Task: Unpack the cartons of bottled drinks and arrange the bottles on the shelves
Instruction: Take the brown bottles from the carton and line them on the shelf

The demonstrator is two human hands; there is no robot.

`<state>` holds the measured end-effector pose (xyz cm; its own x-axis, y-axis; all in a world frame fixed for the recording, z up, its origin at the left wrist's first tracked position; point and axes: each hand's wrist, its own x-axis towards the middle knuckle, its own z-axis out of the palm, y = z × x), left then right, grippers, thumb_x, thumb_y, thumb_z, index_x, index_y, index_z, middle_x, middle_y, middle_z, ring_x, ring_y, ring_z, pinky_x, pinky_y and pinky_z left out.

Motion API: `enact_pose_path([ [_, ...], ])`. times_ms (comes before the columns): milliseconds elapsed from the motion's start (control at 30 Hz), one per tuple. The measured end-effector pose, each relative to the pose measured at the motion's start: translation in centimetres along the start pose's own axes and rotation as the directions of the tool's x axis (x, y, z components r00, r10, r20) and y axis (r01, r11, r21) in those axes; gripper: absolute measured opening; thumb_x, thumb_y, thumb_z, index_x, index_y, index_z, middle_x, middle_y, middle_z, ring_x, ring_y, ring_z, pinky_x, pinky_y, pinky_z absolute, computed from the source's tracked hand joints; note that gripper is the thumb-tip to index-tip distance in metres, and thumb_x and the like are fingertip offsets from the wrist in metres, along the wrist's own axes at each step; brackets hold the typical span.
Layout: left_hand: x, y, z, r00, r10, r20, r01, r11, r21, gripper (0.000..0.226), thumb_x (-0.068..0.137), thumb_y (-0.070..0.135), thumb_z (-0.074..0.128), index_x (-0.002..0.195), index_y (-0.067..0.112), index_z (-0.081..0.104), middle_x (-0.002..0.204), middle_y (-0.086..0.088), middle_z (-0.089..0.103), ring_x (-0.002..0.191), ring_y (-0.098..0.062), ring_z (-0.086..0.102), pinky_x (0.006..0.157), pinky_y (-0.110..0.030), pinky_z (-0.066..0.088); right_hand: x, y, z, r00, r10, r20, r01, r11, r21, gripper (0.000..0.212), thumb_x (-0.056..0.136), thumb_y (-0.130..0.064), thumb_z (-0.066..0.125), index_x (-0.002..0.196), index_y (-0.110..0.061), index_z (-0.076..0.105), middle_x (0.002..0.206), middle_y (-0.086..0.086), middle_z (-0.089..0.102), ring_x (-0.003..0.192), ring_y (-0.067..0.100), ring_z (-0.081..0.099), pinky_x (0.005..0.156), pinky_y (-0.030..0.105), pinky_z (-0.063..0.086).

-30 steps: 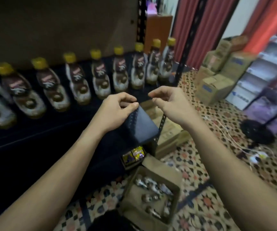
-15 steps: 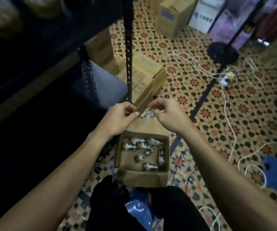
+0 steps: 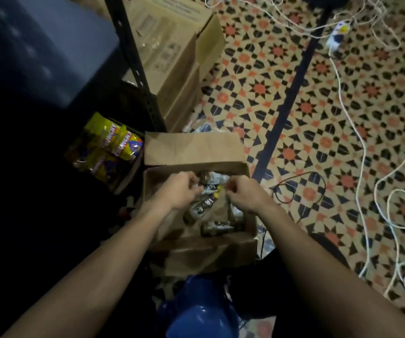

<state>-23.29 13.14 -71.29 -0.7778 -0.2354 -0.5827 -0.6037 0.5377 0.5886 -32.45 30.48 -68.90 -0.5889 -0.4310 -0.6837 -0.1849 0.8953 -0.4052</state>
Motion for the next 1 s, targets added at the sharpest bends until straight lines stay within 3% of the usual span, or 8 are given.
enact_pose_path([
  [167, 7.3, -5.4, 7.2, 0.994, -0.037, 0.105, 0.027, 0.995, 0.096, 0.023, 0.092, 0.036, 0.065, 0.096, 0.014, 0.065, 0.094, -0.003, 0.066, 0.092, -0.023, 0.063, 0.077, -0.032, 0.049, 8.3, 5.3, 5.9, 0.984, 0.163, 0.073, -0.162, 0.987, -0.020, 0.030, 0.098, -0.021, 0.055, 0.125, -0.009, 0.062, 0.111, 0.014, 0.066, 0.099, 0.032, 0.062, 0.075, 0.032, 0.046],
  [267, 10.6, -8.2, 10.4, 0.984, -0.068, 0.164, 0.040, 0.985, 0.167, 0.025, 0.093, 0.037, 0.063, 0.093, 0.013, 0.060, 0.093, -0.007, 0.062, 0.087, -0.024, 0.060, 0.071, -0.032, 0.045, 12.5, 7.2, 8.9, 0.969, 0.242, 0.041, -0.243, 0.970, 0.016, 0.033, 0.099, -0.024, 0.054, 0.127, -0.006, 0.059, 0.124, 0.018, 0.063, 0.114, 0.035, 0.060, 0.082, 0.032, 0.044],
  [367, 12.4, -10.9, 13.0, 0.970, -0.112, 0.217, 0.070, 0.979, 0.194, 0.030, 0.093, 0.040, 0.062, 0.110, 0.015, 0.064, 0.106, -0.008, 0.066, 0.095, -0.026, 0.062, 0.083, -0.036, 0.051, 15.6, 9.7, 11.9, 0.939, 0.338, 0.058, -0.341, 0.938, 0.060, 0.048, 0.096, -0.030, 0.055, 0.138, -0.009, 0.050, 0.138, 0.021, 0.054, 0.123, 0.038, 0.055, 0.100, 0.041, 0.047],
  [433, 13.2, -12.7, 14.6, 0.963, -0.131, 0.238, 0.080, 0.974, 0.212, 0.037, 0.093, 0.039, 0.061, 0.125, 0.019, 0.061, 0.117, -0.009, 0.068, 0.103, -0.028, 0.063, 0.088, -0.036, 0.051, 17.2, 11.2, 14.0, 0.912, 0.409, 0.045, -0.411, 0.908, 0.086, 0.060, 0.094, -0.033, 0.059, 0.146, -0.009, 0.040, 0.145, 0.022, 0.044, 0.131, 0.041, 0.047, 0.110, 0.046, 0.042],
  [633, 13.2, -15.7, 17.5, 0.959, -0.177, 0.221, 0.124, 0.965, 0.231, 0.069, 0.087, 0.038, 0.064, 0.149, 0.023, 0.035, 0.144, -0.006, 0.051, 0.124, -0.028, 0.054, 0.101, -0.034, 0.044, 18.2, 12.3, 18.0, 0.875, 0.434, -0.215, -0.436, 0.899, 0.041, 0.057, 0.098, -0.035, 0.057, 0.144, -0.010, 0.033, 0.146, 0.022, 0.039, 0.135, 0.040, 0.038, 0.109, 0.050, 0.036],
  [733, 12.9, -16.1, 18.3, 0.969, -0.174, 0.175, 0.118, 0.950, 0.290, 0.066, 0.086, 0.042, 0.064, 0.144, 0.020, 0.040, 0.141, -0.006, 0.052, 0.122, -0.028, 0.054, 0.099, -0.040, 0.046, 19.0, 12.8, 18.4, 0.878, 0.413, -0.242, -0.423, 0.906, 0.010, 0.058, 0.100, -0.040, 0.055, 0.144, -0.008, 0.035, 0.147, 0.020, 0.040, 0.136, 0.037, 0.037, 0.109, 0.049, 0.036],
  [867, 12.3, -15.9, 18.2, 0.955, -0.220, 0.197, 0.137, 0.921, 0.365, 0.046, 0.087, 0.048, 0.063, 0.126, 0.025, 0.058, 0.126, -0.003, 0.062, 0.107, -0.024, 0.062, 0.089, -0.035, 0.051, 19.4, 12.9, 18.2, 0.899, 0.403, -0.171, -0.421, 0.903, -0.083, 0.064, 0.094, -0.042, 0.061, 0.144, -0.006, 0.041, 0.146, 0.020, 0.040, 0.134, 0.036, 0.038, 0.109, 0.047, 0.036],
  [1000, 12.0, -16.3, 17.7, 0.909, -0.332, 0.250, 0.155, 0.829, 0.538, 0.038, 0.085, 0.041, 0.069, 0.117, 0.021, 0.063, 0.120, -0.003, 0.066, 0.106, -0.024, 0.064, 0.088, -0.032, 0.050, 20.4, 13.0, 17.8, 0.900, 0.425, -0.100, -0.422, 0.905, 0.048, 0.063, 0.094, -0.036, 0.064, 0.144, -0.009, 0.037, 0.148, 0.020, 0.035, 0.136, 0.039, 0.037, 0.111, 0.050, 0.036],
])
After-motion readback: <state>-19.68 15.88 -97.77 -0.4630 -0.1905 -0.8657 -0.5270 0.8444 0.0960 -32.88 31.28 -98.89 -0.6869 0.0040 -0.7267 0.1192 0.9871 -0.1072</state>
